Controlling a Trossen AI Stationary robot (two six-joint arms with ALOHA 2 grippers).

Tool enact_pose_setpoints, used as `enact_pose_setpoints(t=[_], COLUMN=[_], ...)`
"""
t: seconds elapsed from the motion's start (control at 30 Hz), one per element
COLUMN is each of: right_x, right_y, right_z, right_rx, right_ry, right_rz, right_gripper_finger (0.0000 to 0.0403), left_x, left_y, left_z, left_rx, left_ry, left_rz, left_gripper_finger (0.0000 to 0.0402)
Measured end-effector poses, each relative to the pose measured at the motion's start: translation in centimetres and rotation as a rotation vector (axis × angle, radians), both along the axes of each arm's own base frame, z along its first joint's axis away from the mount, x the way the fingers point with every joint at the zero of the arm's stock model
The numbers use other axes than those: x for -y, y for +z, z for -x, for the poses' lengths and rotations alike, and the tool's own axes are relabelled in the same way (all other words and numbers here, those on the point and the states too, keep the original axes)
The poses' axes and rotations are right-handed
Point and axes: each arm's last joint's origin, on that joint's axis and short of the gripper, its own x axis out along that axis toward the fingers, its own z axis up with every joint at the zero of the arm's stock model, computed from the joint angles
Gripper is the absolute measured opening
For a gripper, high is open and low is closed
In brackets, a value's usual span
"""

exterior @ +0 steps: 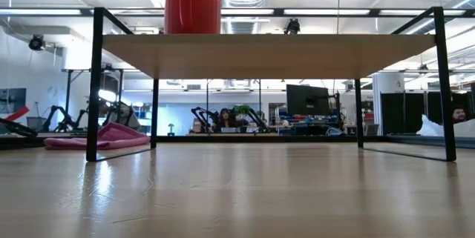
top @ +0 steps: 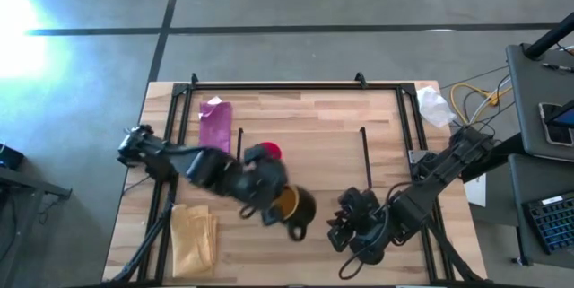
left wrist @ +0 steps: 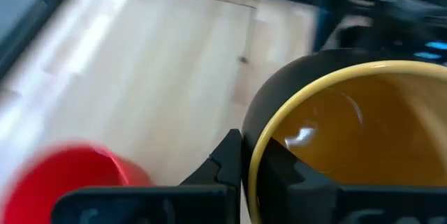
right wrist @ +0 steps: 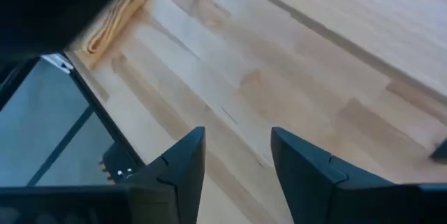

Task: Stack small to large cups/mugs on shelf
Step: Put the black mug on the shelf

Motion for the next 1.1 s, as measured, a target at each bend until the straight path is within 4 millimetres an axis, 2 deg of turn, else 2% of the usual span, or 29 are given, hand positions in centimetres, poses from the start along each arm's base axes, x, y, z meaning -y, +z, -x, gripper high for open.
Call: enact_pose_setpoints(t=[0.13,0.27,0.4,0.47,0.6,0.83,1.0,1.1], right_x=[-0.1,-0.3,0.1,0.6,1.6,3.1,4.1,4.4], right_y=[0.4,0.6,0.9,1.4,2.3,3.3,3.0,2.1], right_z=[0.3,0.8,1.9,2.8,4.1,4.4,4.2,4.2], right_rx=[0.021,0.036,0.098,0.173,0.21,0.197,0.126,0.094], right_ry=[0.003,0.0,-0.12,-0.205,-0.286,-0.284,-0.285,-0.29], right_rz=[0.003,0.02,0.118,0.17,0.195,0.205,0.192,0.193], right_gripper_finger=[0.0146,0.014,0.0132,0.0124,0.0098,0.0016,0.0009,0.0008], left_x=[-2.9,-5.6,-7.6,-8.6,-10.1,-12.6,-13.6,-13.8], left_y=[-0.2,0.1,-0.5,-1.1,-2.1,-5.0,-5.1,-4.9], left_z=[-2.4,-3.9,-5.0,-5.6,-7.0,-9.1,-9.3,-9.0], left_rx=[-0.032,-0.052,-0.097,-0.121,-0.131,-0.207,-0.213,-0.222], left_ry=[-0.02,-0.084,-0.15,-0.17,-0.19,-0.195,-0.195,-0.194], left_rz=[-0.11,-0.184,-0.262,-0.235,-0.244,-0.189,-0.185,-0.191], left_gripper_finger=[0.0001,0.0001,0.0,0.0,0.0,0.0,0.0,0.0])
